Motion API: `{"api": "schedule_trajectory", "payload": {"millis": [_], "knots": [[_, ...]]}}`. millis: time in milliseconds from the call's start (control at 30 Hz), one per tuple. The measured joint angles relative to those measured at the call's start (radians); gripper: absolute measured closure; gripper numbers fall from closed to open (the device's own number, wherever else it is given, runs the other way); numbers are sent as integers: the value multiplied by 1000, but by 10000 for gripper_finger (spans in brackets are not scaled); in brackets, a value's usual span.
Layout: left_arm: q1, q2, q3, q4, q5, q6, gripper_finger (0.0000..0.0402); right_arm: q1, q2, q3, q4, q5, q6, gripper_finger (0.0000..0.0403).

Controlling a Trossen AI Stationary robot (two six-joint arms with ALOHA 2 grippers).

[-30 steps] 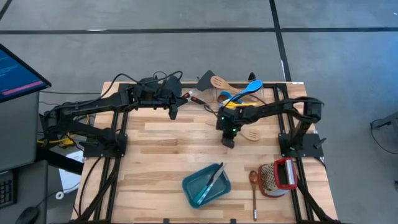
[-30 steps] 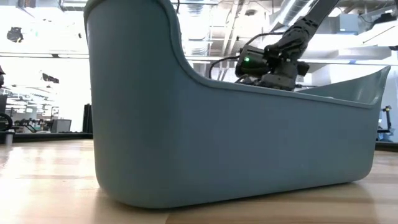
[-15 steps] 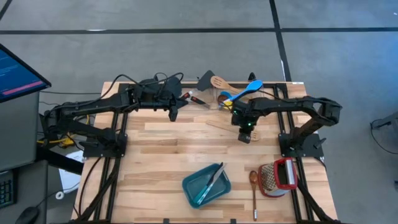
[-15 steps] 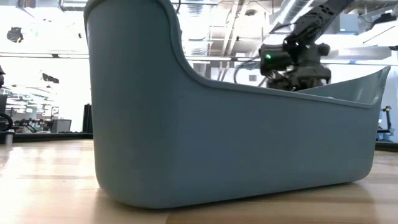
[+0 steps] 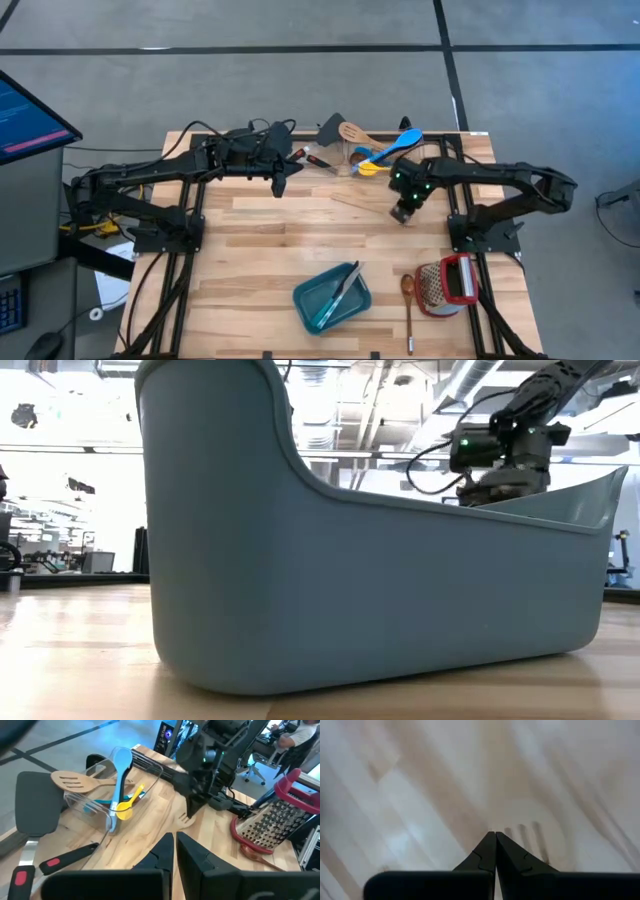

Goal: Pick & Place Kitchen Items
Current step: Put the wooden slotted spatula into the top right transparent bin

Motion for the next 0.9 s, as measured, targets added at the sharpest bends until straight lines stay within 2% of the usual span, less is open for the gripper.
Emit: {"api": "schedule_trajectory", "payload": {"millis": [167,300,667,800,900], "knots": [[-1,0,0,1,0,0,395,7,-47,1,41,22,300,403],[-1,0,0,2,-21,0,395,42,-42,1,157,112,422,403],[-1,0,0,2,-52,25,395,74,232,6,442,201,470,403],[-1,0,0,2,-52,26,395,87,268,23,503,269,487,403],[-1,0,0,1,-52,27,395,85,275,31,530,251,486,403]]}}
